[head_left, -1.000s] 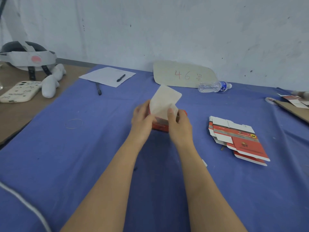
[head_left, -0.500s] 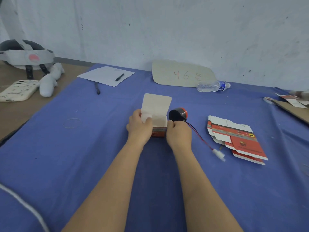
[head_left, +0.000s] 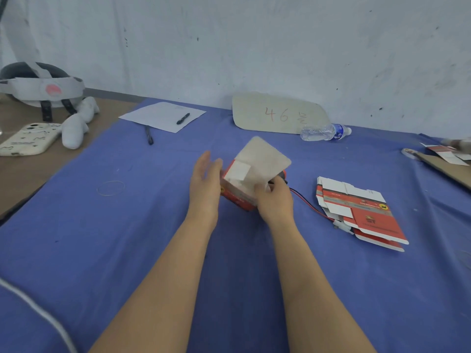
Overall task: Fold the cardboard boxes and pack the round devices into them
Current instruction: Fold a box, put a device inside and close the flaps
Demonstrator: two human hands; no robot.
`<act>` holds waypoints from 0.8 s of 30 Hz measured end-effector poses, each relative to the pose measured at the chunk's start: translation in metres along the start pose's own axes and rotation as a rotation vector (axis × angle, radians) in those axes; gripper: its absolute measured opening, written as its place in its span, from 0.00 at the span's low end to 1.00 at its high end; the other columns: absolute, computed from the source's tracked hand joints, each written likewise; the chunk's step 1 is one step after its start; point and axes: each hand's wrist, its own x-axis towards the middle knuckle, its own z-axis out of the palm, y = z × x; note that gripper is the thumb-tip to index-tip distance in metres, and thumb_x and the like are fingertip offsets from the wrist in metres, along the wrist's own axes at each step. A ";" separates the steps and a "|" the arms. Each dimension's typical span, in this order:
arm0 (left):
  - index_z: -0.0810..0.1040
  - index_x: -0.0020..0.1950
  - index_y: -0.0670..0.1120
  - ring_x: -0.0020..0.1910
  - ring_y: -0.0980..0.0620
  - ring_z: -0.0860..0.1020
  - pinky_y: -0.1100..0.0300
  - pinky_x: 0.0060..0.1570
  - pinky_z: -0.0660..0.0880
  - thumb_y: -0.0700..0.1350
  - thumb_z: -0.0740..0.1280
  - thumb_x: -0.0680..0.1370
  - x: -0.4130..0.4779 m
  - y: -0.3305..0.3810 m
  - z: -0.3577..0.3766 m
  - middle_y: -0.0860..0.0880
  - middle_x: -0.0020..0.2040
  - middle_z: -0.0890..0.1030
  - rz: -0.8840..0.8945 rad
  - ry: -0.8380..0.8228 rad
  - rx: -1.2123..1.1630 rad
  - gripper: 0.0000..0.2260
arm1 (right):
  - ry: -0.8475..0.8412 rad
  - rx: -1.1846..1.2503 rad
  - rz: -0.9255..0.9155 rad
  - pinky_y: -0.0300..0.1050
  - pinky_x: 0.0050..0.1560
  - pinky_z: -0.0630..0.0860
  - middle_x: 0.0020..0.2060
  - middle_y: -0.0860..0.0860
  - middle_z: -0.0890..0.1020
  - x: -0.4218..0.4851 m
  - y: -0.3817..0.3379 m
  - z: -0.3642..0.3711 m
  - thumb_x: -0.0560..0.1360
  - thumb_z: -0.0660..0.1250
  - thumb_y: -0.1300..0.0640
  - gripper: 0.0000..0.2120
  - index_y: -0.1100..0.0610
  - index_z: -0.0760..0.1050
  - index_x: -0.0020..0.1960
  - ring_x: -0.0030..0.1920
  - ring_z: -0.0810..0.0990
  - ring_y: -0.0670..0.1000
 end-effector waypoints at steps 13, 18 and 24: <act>0.83 0.37 0.63 0.42 0.61 0.81 0.59 0.47 0.80 0.70 0.63 0.71 -0.004 0.003 -0.001 0.58 0.39 0.83 0.075 -0.209 0.018 0.15 | -0.057 0.769 0.069 0.41 0.52 0.78 0.48 0.51 0.85 0.004 -0.019 -0.017 0.80 0.54 0.40 0.22 0.55 0.79 0.51 0.51 0.83 0.49; 0.82 0.39 0.62 0.47 0.57 0.82 0.57 0.50 0.80 0.67 0.63 0.72 -0.006 0.003 0.001 0.55 0.44 0.84 0.068 -0.256 0.053 0.13 | -0.177 0.759 0.269 0.49 0.51 0.81 0.51 0.55 0.83 -0.001 -0.022 -0.018 0.81 0.57 0.47 0.15 0.57 0.74 0.57 0.51 0.83 0.54; 0.81 0.50 0.57 0.54 0.51 0.82 0.56 0.51 0.79 0.67 0.66 0.70 -0.005 0.004 -0.003 0.52 0.51 0.84 0.013 -0.282 0.017 0.18 | -0.228 0.669 0.154 0.54 0.58 0.78 0.54 0.58 0.81 -0.002 -0.018 -0.020 0.82 0.58 0.53 0.12 0.59 0.76 0.53 0.57 0.80 0.56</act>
